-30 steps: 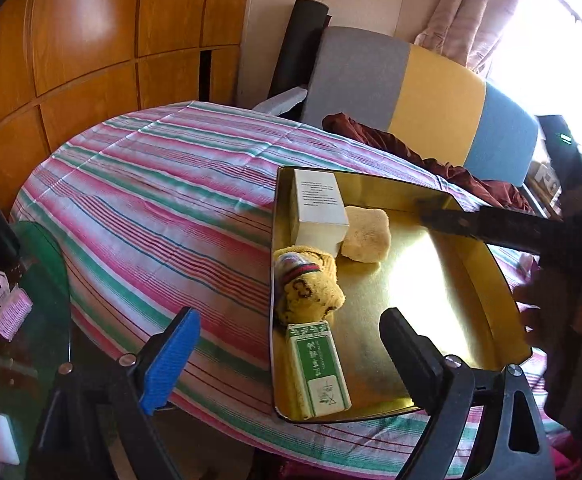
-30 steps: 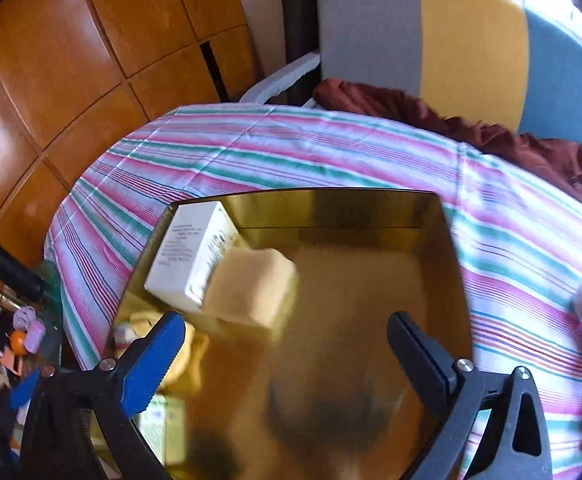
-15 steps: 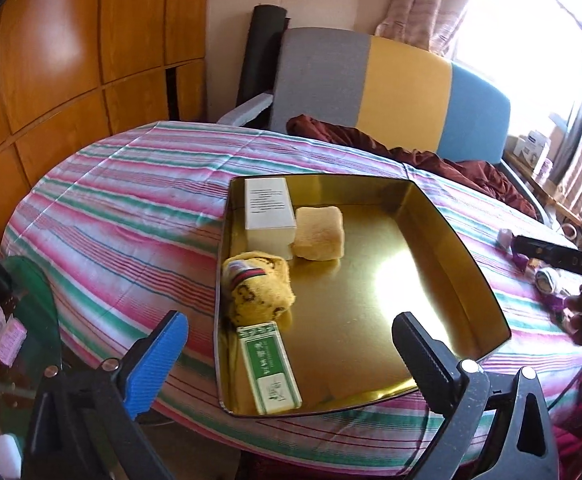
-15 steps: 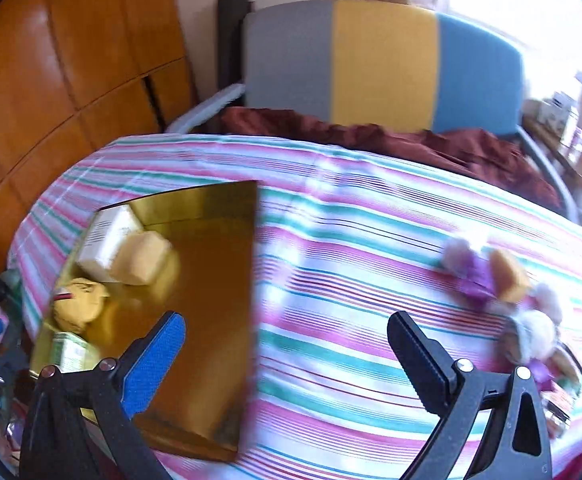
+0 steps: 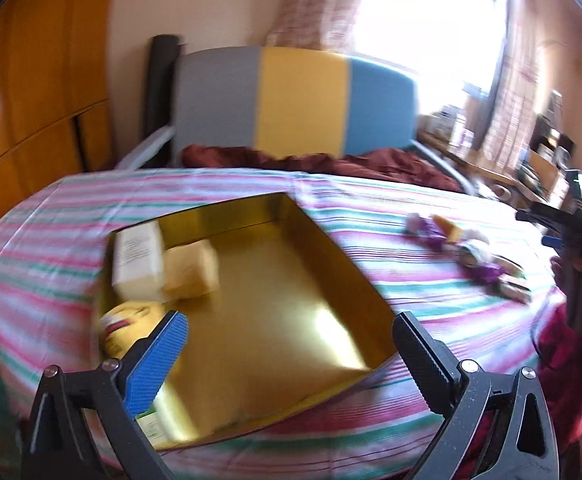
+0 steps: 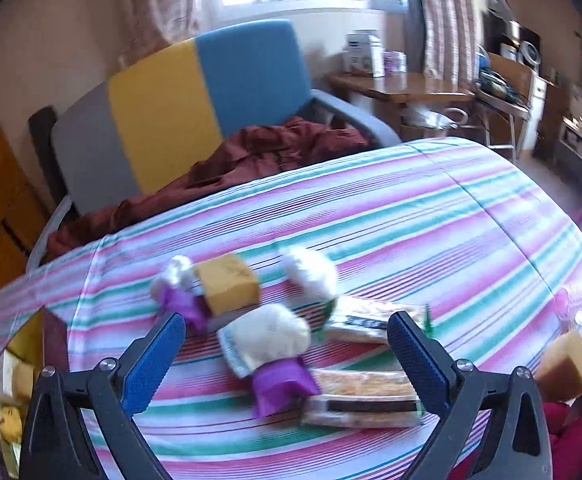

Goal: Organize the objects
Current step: 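Move both tools back toward the remaining items on the cloth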

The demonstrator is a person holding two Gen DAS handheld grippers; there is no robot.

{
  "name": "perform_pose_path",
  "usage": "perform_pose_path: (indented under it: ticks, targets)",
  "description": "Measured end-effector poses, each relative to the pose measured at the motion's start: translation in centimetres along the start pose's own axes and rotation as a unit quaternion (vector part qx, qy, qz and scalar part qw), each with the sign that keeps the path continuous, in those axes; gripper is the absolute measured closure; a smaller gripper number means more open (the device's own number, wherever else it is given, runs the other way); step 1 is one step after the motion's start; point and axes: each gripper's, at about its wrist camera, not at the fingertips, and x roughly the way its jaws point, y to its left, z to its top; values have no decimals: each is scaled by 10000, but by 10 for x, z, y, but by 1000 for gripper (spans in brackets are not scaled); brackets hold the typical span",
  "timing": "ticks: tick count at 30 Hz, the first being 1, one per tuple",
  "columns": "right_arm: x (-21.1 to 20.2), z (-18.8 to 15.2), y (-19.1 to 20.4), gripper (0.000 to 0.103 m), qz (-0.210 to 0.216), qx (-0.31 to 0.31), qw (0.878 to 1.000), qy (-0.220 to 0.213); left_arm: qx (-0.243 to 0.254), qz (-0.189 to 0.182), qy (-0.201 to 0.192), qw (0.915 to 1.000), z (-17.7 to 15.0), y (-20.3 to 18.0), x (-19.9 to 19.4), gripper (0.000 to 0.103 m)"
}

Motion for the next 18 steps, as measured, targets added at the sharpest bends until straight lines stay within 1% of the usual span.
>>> perform_pose_path:
  ticks: [2, 3, 4, 5, 6, 7, 9, 11, 13, 14, 16, 18]
  targets:
    - [5, 0, -31, 0, -64, 620, 9980, -52, 142, -217, -76, 9996, 6, -15, 5, 0]
    - [8, -1, -43, 0, -65, 914, 9958, -6, 228, -304, -137, 9992, 8, -23, 8, 0]
    - [11, -2, -56, 0, 5, 1262, 9920, 80, 320, -386, -163, 9986, 10, -32, 11, 0]
    - [11, -3, -68, 0, 147, 1613, 9868, 71, 391, -465, -132, 9981, 11, -40, 15, 0]
    - [9, -4, -76, 0, 188, 1806, 9834, 32, 453, -555, -59, 9974, 13, -49, 20, 0]
    - [8, -5, -81, 0, 196, 1932, 9810, 16, 480, -601, -1, 9970, 14, -56, 24, 0]
    - [10, -7, -90, 0, 363, 2172, 9754, 69, 545, -749, 109, 9956, 17, -70, 33, 0]
    - [17, -9, -94, 0, 552, 2359, 9700, 218, 643, -884, 204, 9938, 20, -86, 41, 0]
    - [22, -11, -95, 0, 653, 2445, 9667, 371, 805, -1032, 264, 9910, 20, -101, 46, 0]
    - [25, -12, -94, 0, 697, 2455, 9660, 426, 884, -1066, 303, 9899, 20, -107, 48, 0]
    - [26, -13, -88, 0, 728, 2378, 9674, 482, 1054, -1173, 500, 9862, 20, -123, 59, 0]
    - [25, -13, -84, 0, 754, 2289, 9693, 483, 1105, -1309, 748, 9824, 19, -135, 71, 0]
